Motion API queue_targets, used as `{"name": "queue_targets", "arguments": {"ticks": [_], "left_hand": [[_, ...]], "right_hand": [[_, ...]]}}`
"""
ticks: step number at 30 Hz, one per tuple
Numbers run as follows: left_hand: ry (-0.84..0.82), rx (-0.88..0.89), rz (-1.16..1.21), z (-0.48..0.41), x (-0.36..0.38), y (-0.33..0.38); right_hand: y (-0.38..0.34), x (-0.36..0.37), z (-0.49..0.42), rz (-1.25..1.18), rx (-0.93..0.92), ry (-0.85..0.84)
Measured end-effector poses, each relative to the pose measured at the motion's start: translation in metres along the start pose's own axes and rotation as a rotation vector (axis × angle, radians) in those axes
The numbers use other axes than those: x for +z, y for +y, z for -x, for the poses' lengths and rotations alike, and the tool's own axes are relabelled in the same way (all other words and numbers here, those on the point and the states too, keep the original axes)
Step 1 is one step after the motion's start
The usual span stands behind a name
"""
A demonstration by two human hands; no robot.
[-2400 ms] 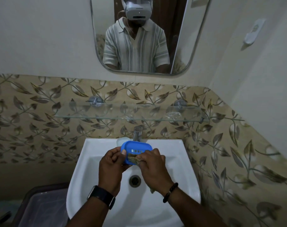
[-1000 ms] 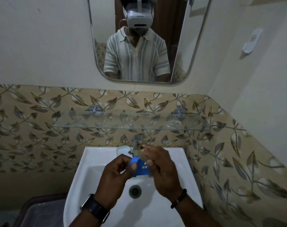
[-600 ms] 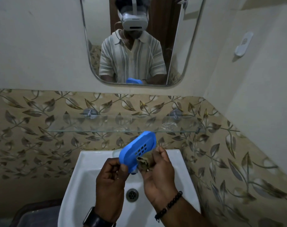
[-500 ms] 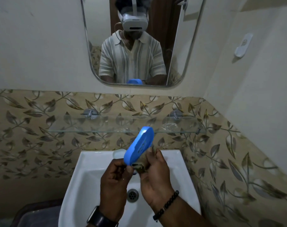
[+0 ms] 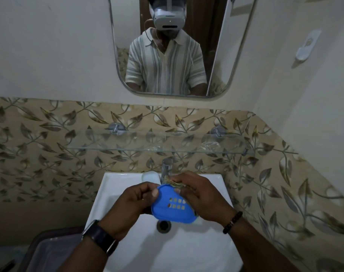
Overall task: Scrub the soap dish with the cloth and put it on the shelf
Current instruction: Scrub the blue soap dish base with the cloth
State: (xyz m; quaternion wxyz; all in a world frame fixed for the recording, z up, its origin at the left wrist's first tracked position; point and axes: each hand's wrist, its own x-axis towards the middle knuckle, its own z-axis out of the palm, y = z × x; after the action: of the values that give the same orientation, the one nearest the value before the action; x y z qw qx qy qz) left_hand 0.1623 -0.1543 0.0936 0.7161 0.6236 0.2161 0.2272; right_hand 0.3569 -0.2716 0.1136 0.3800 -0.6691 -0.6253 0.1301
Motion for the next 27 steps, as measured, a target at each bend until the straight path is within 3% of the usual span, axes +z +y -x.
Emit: {"name": "queue_targets", "arguments": {"ticks": [1,5,8,10,13,22,24,27], "left_hand": [[0.029,0.007,0.054,0.0,0.003,-0.002],[0.234,0.004,0.295,-0.002,0.023,-0.009],[0.319,0.001,0.385,-0.003,0.032,-0.015],[0.335,-0.028,0.417,-0.002,0.037,-0.021],[0.319,-0.052,0.389,-0.003,0.047,-0.027],[0.357,-0.1,0.599,-0.009,0.026,-0.032],[0.371,-0.11,0.602,-0.011,0.025,-0.032],[0.365,-0.089,0.537,-0.013,0.026,-0.033]], "right_hand": [[0.001,0.003,-0.001,0.029,0.006,0.086],[-0.003,0.04,0.009,0.044,0.165,0.689],[-0.01,0.068,0.024,0.036,0.191,0.843],[-0.012,0.074,0.029,0.108,0.142,0.839],[-0.015,0.085,0.03,0.287,-0.071,0.658],[-0.002,0.064,0.036,0.292,-0.485,0.344],[-0.001,0.065,0.041,0.393,-0.504,0.361],[0.007,0.057,0.039,0.445,-0.365,0.502]]}}
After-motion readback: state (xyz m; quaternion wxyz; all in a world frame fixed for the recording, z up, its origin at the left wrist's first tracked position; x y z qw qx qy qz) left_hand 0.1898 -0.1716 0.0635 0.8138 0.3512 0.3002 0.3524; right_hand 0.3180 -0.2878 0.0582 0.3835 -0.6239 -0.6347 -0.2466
